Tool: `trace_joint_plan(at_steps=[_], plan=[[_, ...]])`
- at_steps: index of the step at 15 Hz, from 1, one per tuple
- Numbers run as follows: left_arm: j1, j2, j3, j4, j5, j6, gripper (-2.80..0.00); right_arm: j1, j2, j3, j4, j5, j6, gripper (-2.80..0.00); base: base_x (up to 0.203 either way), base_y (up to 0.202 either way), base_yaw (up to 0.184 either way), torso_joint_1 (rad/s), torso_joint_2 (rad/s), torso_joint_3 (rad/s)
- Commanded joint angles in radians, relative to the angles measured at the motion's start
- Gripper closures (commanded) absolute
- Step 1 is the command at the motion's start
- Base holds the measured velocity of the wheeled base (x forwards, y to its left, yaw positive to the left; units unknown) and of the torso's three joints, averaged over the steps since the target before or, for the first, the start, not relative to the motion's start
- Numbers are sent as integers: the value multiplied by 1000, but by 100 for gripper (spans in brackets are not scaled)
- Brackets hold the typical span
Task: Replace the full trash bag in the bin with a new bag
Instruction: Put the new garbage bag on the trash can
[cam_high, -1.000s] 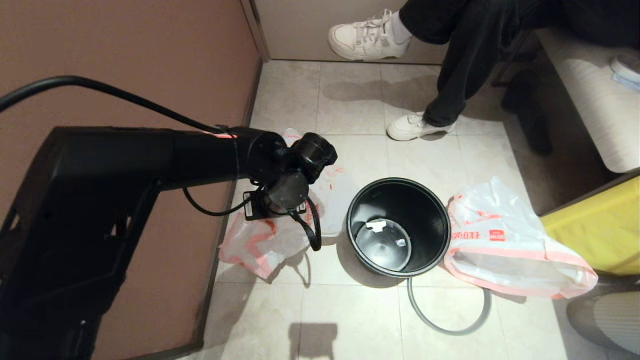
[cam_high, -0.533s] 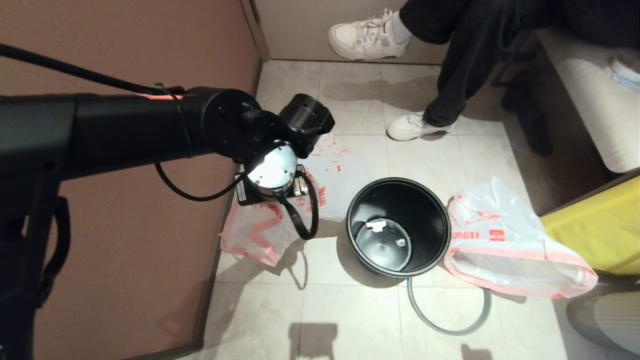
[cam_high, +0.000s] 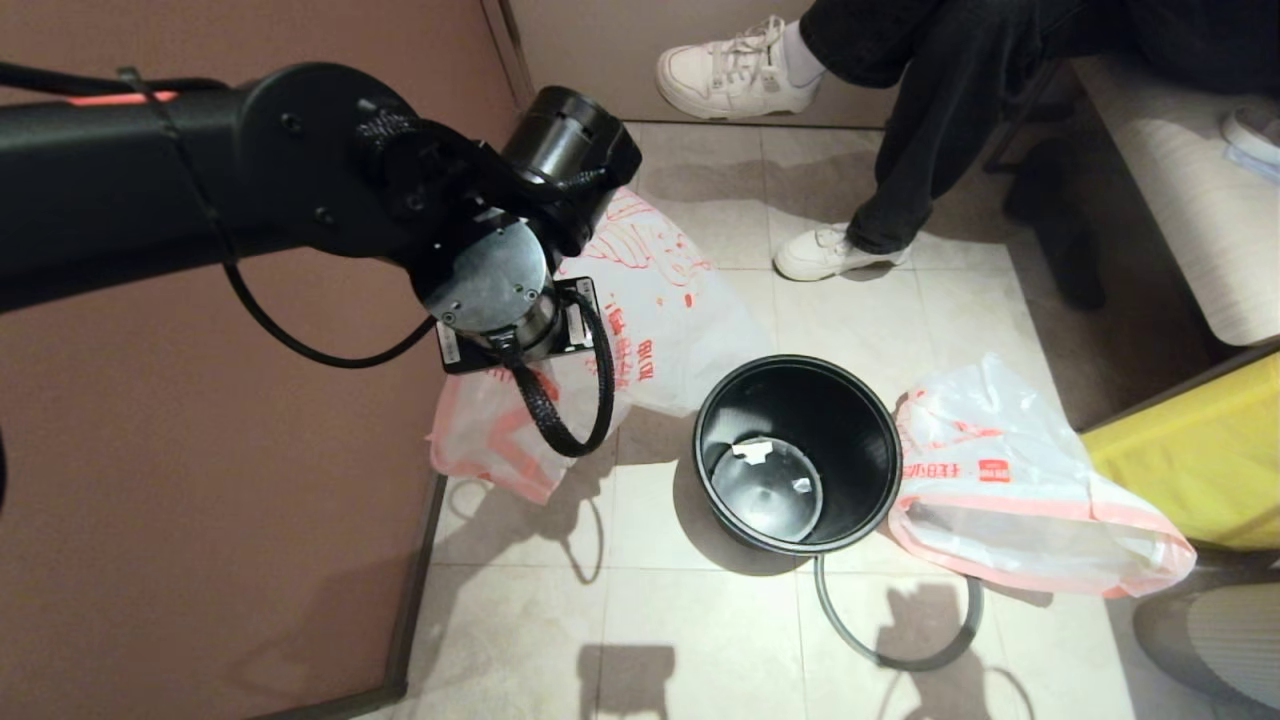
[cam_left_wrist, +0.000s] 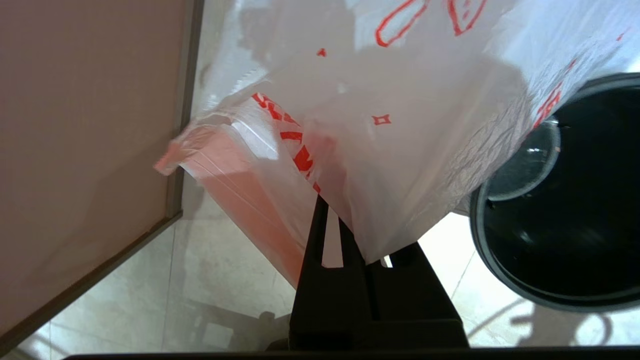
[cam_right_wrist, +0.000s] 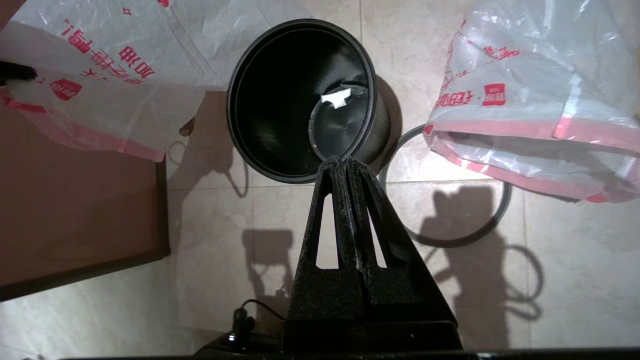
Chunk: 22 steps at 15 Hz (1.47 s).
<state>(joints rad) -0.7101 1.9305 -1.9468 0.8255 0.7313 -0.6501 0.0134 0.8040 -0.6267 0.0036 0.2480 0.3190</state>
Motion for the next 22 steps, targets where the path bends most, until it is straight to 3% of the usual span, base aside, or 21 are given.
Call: trace_joint_plan(at_steps=[1,4,7,15,19,22], plan=[[-18,-45,0,4,5,5,0,0,99,-26,-2,15,16,0,0,0,0,0,0,0],[-25,-84,-1,-4,5,32,0,2,117,-27,-2,57,17,0,0,0,0,0,0,0],[-28,-100,-1,-123,-11,34,0,30,208,-52,-66,86,19,0,0,0,0,0,0,0],[-52,-93,-2,-332,-12,78,0,267,537,-233,-219,81,48,0,0,0,0,0,0,0],[-54,-151,-3,-364,-13,109,0,355,633,-341,-247,53,97,0,0,0,0,0,0,0],[-101,-177,-3,-368,-13,113,0,401,643,-350,-248,45,98,0,0,0,0,0,0,0]])
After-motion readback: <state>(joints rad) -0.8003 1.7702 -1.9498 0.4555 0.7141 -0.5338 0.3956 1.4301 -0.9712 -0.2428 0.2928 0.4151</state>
